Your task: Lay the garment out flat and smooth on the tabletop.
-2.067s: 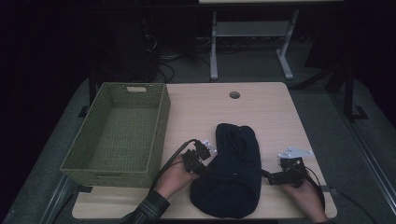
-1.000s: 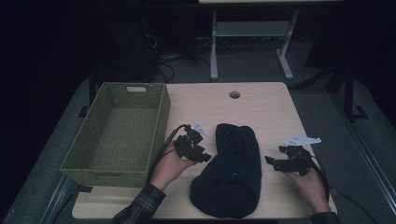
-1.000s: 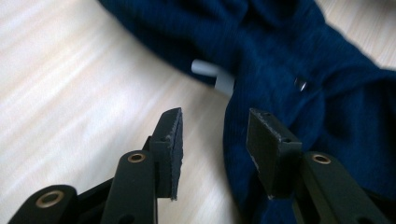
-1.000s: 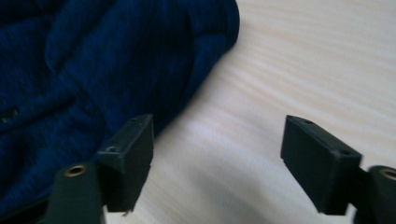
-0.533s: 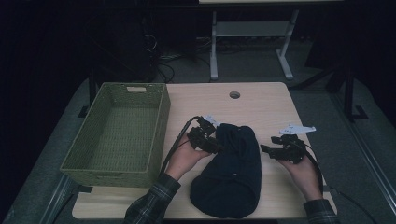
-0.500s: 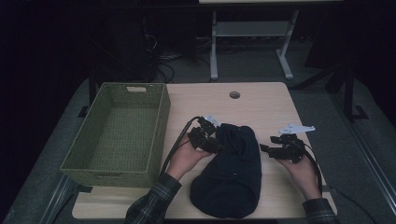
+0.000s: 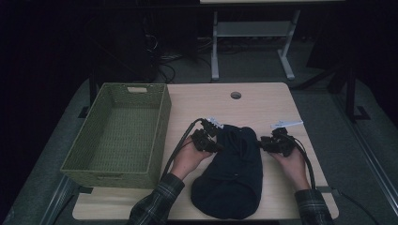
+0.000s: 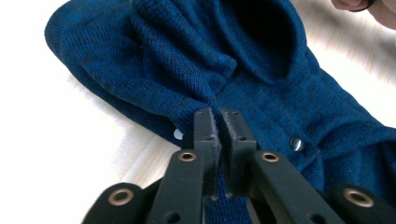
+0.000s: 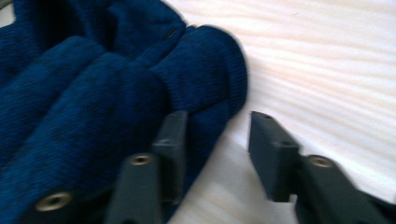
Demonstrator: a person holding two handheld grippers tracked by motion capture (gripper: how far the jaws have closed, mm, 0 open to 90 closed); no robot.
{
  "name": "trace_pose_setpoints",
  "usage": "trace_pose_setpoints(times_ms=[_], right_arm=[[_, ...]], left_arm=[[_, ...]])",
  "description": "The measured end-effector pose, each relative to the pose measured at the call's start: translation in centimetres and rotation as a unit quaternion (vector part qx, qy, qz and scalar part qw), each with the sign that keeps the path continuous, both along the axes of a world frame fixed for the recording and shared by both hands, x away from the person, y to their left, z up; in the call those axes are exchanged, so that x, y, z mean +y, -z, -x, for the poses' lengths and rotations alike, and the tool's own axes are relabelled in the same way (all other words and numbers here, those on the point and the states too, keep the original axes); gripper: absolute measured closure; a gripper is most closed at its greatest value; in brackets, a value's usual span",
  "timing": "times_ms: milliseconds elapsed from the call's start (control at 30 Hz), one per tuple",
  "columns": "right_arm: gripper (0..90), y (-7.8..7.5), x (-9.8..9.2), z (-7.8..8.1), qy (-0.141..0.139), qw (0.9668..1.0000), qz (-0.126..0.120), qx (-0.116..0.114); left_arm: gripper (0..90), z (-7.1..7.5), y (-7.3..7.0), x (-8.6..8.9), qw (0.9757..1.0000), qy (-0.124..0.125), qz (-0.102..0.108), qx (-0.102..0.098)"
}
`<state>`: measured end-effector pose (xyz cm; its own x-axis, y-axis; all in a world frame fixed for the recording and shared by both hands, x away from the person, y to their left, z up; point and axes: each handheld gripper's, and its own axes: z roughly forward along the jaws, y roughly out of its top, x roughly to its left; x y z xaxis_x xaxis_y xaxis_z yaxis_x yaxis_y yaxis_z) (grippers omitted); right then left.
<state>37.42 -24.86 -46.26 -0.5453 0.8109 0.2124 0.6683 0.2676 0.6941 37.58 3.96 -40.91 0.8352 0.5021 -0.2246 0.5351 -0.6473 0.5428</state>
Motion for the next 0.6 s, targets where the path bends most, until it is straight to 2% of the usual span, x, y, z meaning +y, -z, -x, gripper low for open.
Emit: trace_pose_setpoints(times_ms=[100,167,333,367,400,433,600], right_arm=[[80.6,0.2,0.2,-0.1,-0.012,0.9999,-0.005,0.008],[86.2,0.1,0.3,0.0,-0.017,0.9998,0.003,0.004],[87.9,-0.9,-0.1,0.1,-0.016,0.9996,0.015,-0.02],[88.0,-1.1,-0.1,-0.2,-0.016,0.9995,0.021,-0.015],[88.2,-1.4,-0.1,-0.4,-0.018,0.9991,0.033,-0.021],[88.3,-1.6,-0.1,-0.6,-0.015,0.9988,0.035,-0.029],[88.5,-2.3,0.4,-2.5,-0.012,0.9983,0.047,-0.032]], left_arm=[[87.8,0.1,0.0,0.1,1.0,0.001,-0.004,-0.003],[88.0,0.2,-0.2,0.4,1.0,-0.001,-0.003,-0.003],[88.4,0.5,-0.9,1.8,1.0,-0.007,-0.003,-0.003],[88.4,0.5,-0.9,2.2,0.9999,-0.011,-0.004,-0.003],[88.5,0.6,-1.0,2.5,0.9999,-0.016,-0.006,-0.002],[88.5,0.5,-1.0,2.9,0.9998,-0.02,-0.004,-0.001],[88.7,0.2,-0.4,4.5,0.9989,-0.046,-0.009,0.008]])
